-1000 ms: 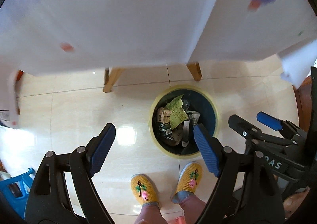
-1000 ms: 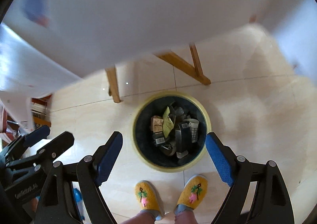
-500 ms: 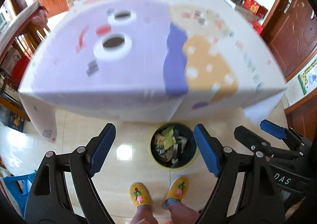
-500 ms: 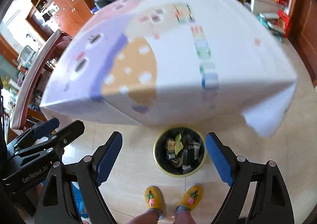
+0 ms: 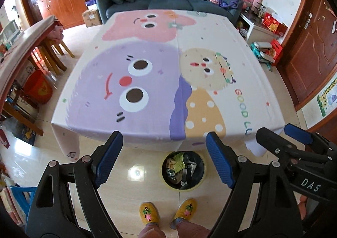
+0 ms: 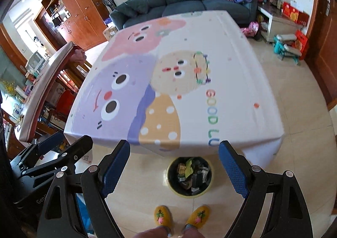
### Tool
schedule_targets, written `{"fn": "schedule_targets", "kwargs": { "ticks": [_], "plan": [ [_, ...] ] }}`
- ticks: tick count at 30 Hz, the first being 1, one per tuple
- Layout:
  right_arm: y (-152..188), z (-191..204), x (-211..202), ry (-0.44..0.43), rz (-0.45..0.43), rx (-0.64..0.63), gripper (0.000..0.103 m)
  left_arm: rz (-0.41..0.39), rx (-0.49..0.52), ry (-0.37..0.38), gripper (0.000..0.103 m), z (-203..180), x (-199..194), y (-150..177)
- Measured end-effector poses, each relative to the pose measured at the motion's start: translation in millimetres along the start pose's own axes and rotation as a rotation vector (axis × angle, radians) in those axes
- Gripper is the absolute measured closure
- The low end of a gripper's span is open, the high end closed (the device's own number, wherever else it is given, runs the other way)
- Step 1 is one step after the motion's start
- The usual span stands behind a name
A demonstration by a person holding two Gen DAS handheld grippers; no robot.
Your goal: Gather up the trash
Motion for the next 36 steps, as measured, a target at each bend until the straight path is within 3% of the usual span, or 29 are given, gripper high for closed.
{"fn": "schedule_targets", "kwargs": {
  "ticks": [6, 15, 36],
  "plan": [
    [-12, 3, -39, 0.029, -0.047, 0.006, 0.016, -0.045, 0.003, -0.020, 0.024, -3, -34, -12],
    [-27, -3, -61, 0.081, -0.098, 0.041, 0.016, -0.083, -0.004, -0.047, 0.024, -6, -55, -33],
    [-32, 2, -59, 0.127, -0.122, 0.017, 0.016, -0.078, 0.026, -0.035, 0.024, -13, -39, -45]
  ]
}}
Point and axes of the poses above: each gripper's, at about its wrist camera, not at the fingertips, and x roughly the way its jaws point, z to its left, y to its underside, the point moved 7 cm from there along x, roughly the way its jaws point, and after that the axes turned 14 degrees about z, right-handed, at the moved point
